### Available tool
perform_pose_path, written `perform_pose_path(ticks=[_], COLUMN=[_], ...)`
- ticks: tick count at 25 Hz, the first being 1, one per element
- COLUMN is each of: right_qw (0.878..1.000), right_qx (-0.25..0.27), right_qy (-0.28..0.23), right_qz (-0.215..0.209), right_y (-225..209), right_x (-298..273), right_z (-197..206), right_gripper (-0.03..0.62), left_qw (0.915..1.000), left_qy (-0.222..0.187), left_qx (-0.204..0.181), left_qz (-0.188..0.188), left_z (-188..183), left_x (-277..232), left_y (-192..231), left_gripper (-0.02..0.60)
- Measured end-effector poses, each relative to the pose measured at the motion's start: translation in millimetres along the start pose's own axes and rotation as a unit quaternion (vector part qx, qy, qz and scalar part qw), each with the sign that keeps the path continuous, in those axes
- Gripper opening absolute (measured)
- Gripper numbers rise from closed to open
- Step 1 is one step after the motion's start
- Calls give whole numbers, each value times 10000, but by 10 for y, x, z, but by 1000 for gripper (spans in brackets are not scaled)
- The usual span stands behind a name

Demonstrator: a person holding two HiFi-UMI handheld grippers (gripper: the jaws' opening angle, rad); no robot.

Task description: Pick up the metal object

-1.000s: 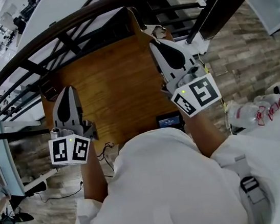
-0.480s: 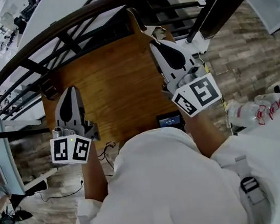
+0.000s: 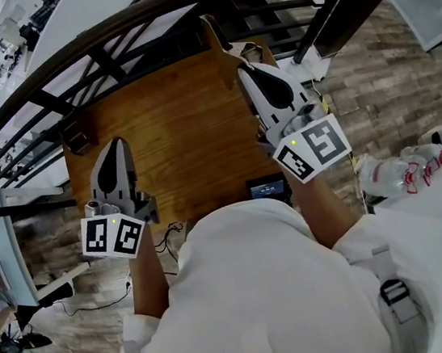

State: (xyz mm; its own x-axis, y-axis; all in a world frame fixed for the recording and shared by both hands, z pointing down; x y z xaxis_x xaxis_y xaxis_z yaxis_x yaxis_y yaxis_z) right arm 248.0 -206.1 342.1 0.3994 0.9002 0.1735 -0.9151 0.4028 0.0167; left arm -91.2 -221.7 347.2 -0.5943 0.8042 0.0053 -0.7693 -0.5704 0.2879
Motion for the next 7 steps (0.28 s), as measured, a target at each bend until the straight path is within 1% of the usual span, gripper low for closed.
perform_pose_path(ticks=[3, 7], right_qw=[9998, 9974], right_qx=[-169, -707], right_qy=[31, 52], right_qz=[-30, -95], right_y=[3, -7], right_x=[-20, -88], right_z=[49, 165], right_gripper=[25, 25], left_qw=[9999, 9994], left_qy=[35, 122], left_qx=[111, 337], left_qz=[-7, 1], left_z=[38, 116], left_x=[25, 33], left_y=[62, 189], left_gripper=[12, 12])
Point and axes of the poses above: the fingertips, and each gripper's own axes: x backward along the fingers, y to its left, z out of its underside, the point moved 10 cm from there along x, backward along the fingers, and after that the axes turned 6 degrees about x, right-handed, at the moved point
